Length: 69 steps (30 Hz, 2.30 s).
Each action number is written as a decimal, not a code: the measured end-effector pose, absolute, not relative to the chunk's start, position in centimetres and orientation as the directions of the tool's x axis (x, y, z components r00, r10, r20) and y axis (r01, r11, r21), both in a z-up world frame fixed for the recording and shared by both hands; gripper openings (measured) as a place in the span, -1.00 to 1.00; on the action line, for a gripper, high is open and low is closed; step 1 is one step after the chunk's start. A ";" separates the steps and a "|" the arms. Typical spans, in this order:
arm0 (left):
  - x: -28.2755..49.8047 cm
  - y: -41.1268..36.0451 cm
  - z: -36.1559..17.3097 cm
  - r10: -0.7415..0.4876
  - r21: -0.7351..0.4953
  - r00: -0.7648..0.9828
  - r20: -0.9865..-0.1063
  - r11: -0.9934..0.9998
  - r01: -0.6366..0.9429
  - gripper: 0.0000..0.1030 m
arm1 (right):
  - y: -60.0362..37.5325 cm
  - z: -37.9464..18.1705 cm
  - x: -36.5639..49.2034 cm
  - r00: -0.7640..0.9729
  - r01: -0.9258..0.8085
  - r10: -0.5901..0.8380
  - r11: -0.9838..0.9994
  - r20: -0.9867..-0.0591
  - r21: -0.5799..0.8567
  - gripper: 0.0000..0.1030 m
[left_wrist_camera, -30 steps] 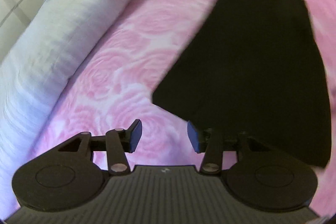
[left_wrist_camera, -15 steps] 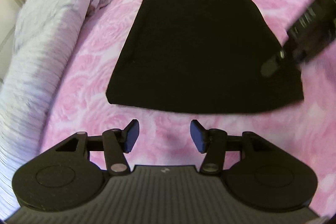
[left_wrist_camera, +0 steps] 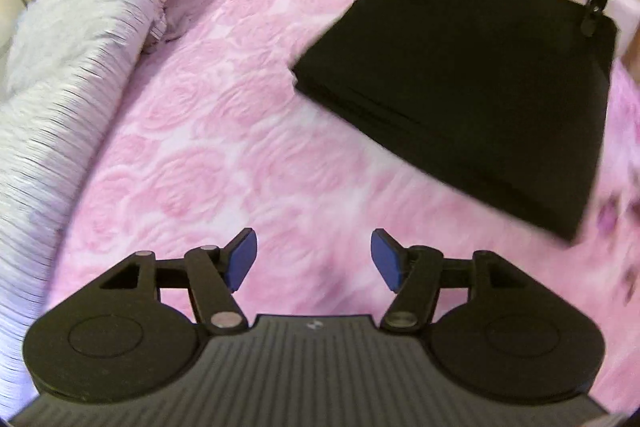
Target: Fold clothes
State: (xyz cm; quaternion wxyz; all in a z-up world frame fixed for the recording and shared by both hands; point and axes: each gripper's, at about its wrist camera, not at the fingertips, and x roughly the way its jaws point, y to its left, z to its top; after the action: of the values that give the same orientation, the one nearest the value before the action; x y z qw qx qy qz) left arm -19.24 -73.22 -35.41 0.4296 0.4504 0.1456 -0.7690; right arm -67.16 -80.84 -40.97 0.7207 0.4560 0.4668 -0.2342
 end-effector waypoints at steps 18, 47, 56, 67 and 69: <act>-29.9 -92.4 -40.2 -0.348 -0.131 -0.347 -0.871 -0.515 0.847 0.21 | -74.5 -43.3 -80.0 0.518 0.815 -0.437 -0.008 -0.735 0.579 0.33; -33.2 -82.1 -38.1 -0.479 -0.063 -0.259 -0.839 -0.386 0.920 -0.52 | -92.8 -40.9 -75.8 0.304 0.952 -0.546 0.136 -0.781 0.275 -0.16; -37.0 -78.8 -40.4 -0.421 0.080 -0.354 -0.835 -0.730 0.679 -0.48 | -75.2 -43.1 -69.2 0.441 0.883 -0.479 0.384 -0.759 0.271 -0.16; -36.1 -79.5 -41.1 -0.419 0.071 -0.393 -0.819 -0.753 0.655 -0.39 | -69.7 -45.8 -71.0 0.323 0.919 -0.521 0.373 -0.790 0.130 -0.22; -35.9 -78.5 -40.1 -0.448 0.123 -0.364 -0.817 -0.751 0.649 -0.26 | -68.1 -44.6 -71.2 0.286 0.933 -0.544 0.347 -0.788 0.099 -0.20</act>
State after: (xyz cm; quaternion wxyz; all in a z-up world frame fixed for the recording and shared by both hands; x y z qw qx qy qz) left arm -35.94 -78.49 -40.13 0.3351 0.4536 0.1108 -0.8183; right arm -71.21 -68.12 -44.62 0.7485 0.2881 0.3368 -0.4933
